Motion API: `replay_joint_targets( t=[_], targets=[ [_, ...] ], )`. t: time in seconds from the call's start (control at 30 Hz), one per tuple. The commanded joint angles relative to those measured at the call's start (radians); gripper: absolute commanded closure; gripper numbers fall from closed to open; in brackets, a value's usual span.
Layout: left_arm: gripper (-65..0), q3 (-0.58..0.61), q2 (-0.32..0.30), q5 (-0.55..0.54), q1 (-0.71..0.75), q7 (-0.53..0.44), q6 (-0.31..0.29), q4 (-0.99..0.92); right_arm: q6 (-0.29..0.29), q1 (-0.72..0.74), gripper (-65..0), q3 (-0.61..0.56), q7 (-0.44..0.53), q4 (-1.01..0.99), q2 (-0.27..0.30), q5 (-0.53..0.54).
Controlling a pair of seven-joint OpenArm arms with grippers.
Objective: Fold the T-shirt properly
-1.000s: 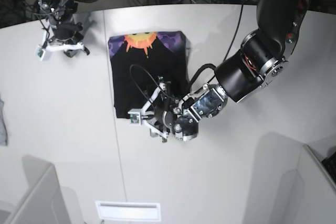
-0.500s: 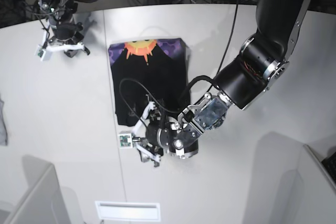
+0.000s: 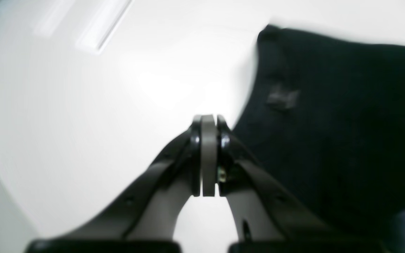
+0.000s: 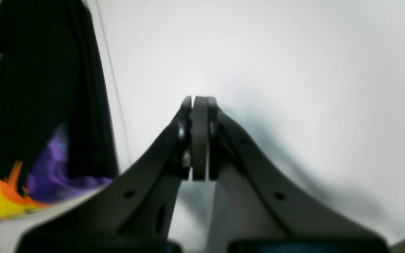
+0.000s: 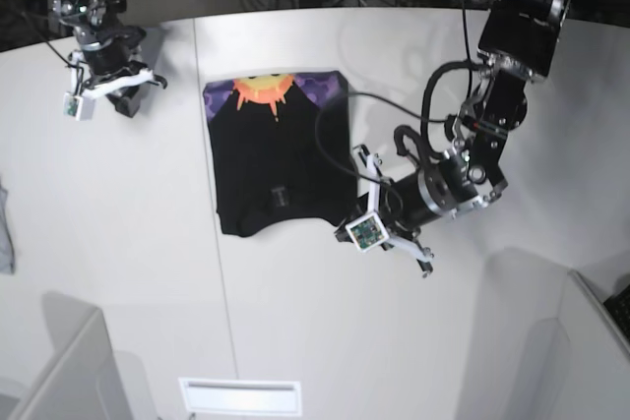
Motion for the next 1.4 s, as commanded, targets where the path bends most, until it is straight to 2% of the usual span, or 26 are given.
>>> replay_joint_targets(
  t=[0.0, 0.07, 0.17, 0.3, 0.4, 0.5, 0.67, 0.77, 0.83, 0.9, 1.0, 1.07, 1.13, 1.2, 1.27, 1.37],
  targets=[
    [0.0, -0.052, -0.015, 0.024, 0.051, -0.059, 0.001, 0.032, 0.016, -0.015, 0.0, 0.004, 0.042, 0.021, 0.012, 0.005],
    [0.0, -0.127, -0.015, 0.048, 0.150, -0.164, -0.002, 0.058, 0.022, -0.049, 0.0, 0.005, 0.103, 0.021, 0.012, -0.005],
    [0.0, -0.215, -0.016, 0.045, 0.256, -0.271, -0.005, 0.078, 0.022, -0.087, 0.0, -0.018, 0.206, 0.037, 0.004, -0.102],
    [0.0, -0.273, -0.027, 0.047, 0.402, -0.346, -0.006, 0.104, 0.022, -0.165, 0.0, -0.085, 0.329, 0.072, 0.003, -0.254],
    [0.0, -0.287, -0.059, 0.047, 0.514, -0.429, -0.006, 0.110, 0.022, -0.225, 0.0, -0.119, 0.403, 0.092, 0.003, -0.288],
    [0.0, -0.288, -0.076, 0.050, 0.635, -0.526, -0.006, 0.112, 0.022, -0.288, 0.0, -0.127, 0.439, 0.112, 0.003, -0.286],
    [0.0, -0.287, -0.136, 0.056, 0.856, -0.664, -0.003, 0.112, 0.019, -0.428, 0.0, -0.127, 0.439, 0.158, 0.001, -0.286],
    [0.0, -0.290, -0.148, 0.058, 0.979, -0.709, 0.000, 0.112, 0.016, -0.526, 0.0, -0.128, 0.438, 0.166, -0.005, -0.285],
    [0.0, -0.311, -0.159, 0.058, 1.076, -0.709, 0.000, 0.112, 0.016, -0.592, 0.0, -0.130, 0.423, 0.166, -0.037, -0.286],
    [0.0, -0.313, -0.160, 0.059, 1.165, -0.709, 0.000, 0.104, 0.016, -0.653, 0.0, -0.128, 0.361, 0.164, -0.063, -0.288],
    [0.0, -0.308, -0.162, 0.061, 1.267, -0.689, 0.000, 0.044, 0.016, -0.678, 0.0, -0.141, 0.165, 0.123, -0.069, -0.288],
    [0.0, -0.287, -0.159, 0.061, 1.266, -0.639, 0.001, -0.047, 0.018, -0.635, 0.0, -0.190, 0.017, 0.051, -0.053, -0.289],
    [0.0, -0.258, -0.157, 0.061, 1.223, -0.607, 0.001, -0.162, 0.018, -0.569, 0.0, -0.259, -0.064, -0.057, 0.001, -0.289],
    [0.0, -0.222, -0.130, 0.061, 1.166, -0.598, 0.012, -0.290, 0.018, -0.486, 0.0, -0.354, -0.072, -0.207, 0.043, -0.288],
    [0.0, -0.178, -0.100, 0.061, 1.085, -0.603, 0.067, -0.450, 0.018, -0.388, 0.0, -0.437, -0.072, -0.387, 0.069, -0.288],
    [0.0, -0.097, -0.062, 0.061, 0.933, -0.604, 0.155, -0.714, 0.018, -0.236, 0.0, -0.543, -0.041, -0.669, 0.069, -0.286]
  ],
)
